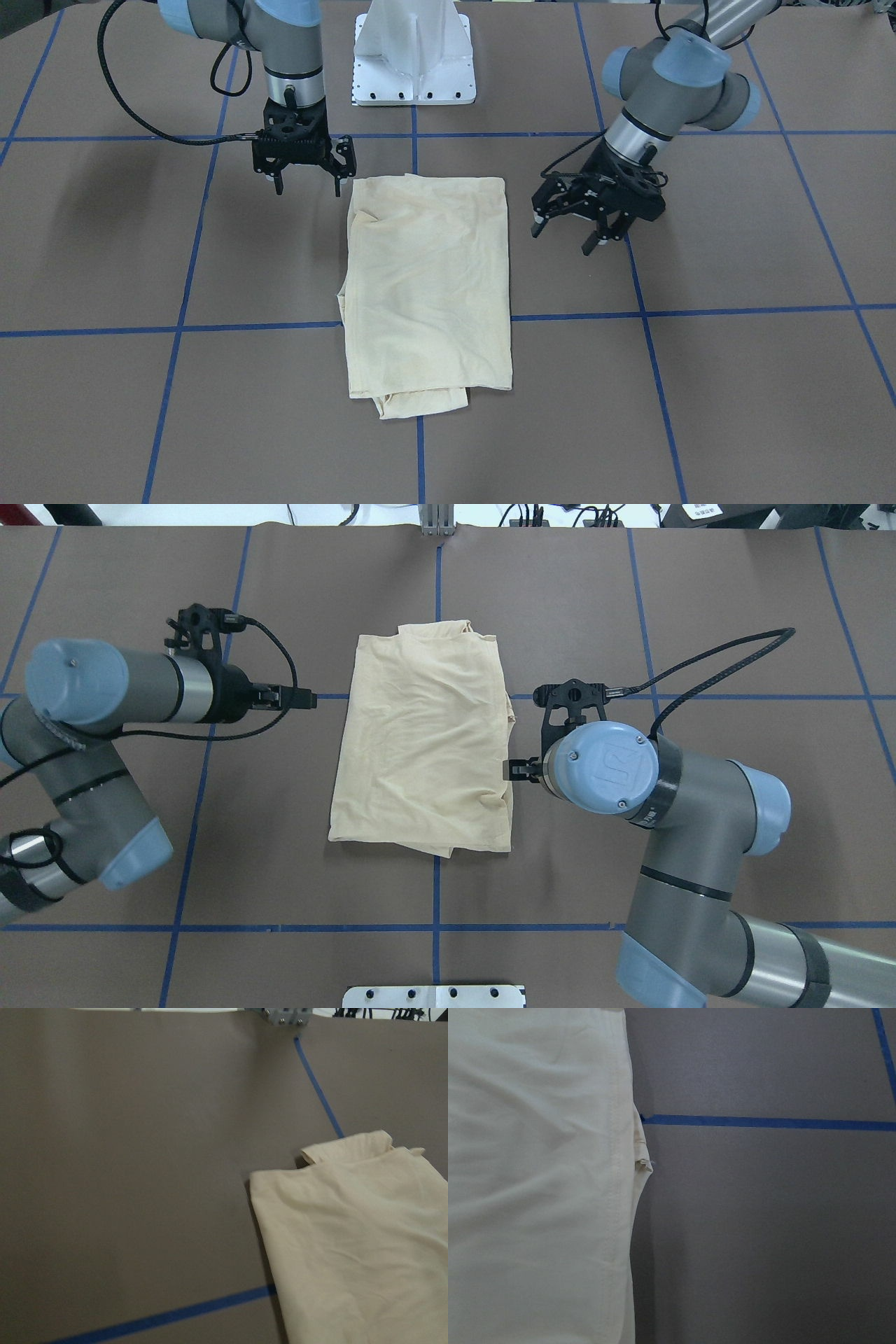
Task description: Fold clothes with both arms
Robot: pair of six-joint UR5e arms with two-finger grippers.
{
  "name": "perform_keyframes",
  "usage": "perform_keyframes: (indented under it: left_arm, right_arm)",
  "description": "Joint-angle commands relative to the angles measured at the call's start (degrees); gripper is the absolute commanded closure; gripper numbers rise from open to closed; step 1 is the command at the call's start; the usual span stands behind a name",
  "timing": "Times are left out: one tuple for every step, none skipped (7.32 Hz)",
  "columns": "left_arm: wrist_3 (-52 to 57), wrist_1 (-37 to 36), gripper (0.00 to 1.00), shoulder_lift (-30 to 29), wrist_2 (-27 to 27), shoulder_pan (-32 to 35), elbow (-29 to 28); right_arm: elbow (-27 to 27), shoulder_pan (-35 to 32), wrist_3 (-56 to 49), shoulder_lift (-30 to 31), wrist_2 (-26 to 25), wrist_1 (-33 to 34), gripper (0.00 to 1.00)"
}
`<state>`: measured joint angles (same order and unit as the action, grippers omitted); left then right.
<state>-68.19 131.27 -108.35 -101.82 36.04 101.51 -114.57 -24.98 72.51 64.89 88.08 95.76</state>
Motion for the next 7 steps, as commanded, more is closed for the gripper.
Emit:
perform_keyframes:
  left_arm:
    - [-12.98,-0.49,0.01,0.69,8.82,-11.48,1.59]
    - [-16.24,-0.58,0.1,1.73,9.01,-13.43,1.5]
    - [-19.05,-0.58,0.25,2.44,9.1,-14.49,1.5]
    - [-23.26,-1.54,0.38,2.79,9.27,-15.03,1.32]
    - [-25.65,-4.42,0.41,2.19,9.97,-15.81,1.15]
    - [-26.2,-5.49,0.41,1.66,9.98,-15.91,1.15]
    - [-26.38,-5.5,0.41,1.74,9.98,-15.91,0.8]
  right_arm:
    - [-1.01,-0.06,0.0,3.14,0.07,-4.35,0.0]
    - [-0.92,0.11,0.17,2.88,-0.01,-4.44,0.0]
    - [-0.92,0.11,0.35,2.79,-0.1,-4.44,0.0]
    - [-0.83,0.11,0.44,2.88,-0.1,-4.44,0.0]
    - [-0.75,0.2,0.44,2.79,-0.1,-4.44,0.0]
    - [-0.75,0.2,0.44,2.53,-0.1,-4.44,0.0]
    - [-0.75,0.29,0.61,2.53,-0.19,-4.36,0.0]
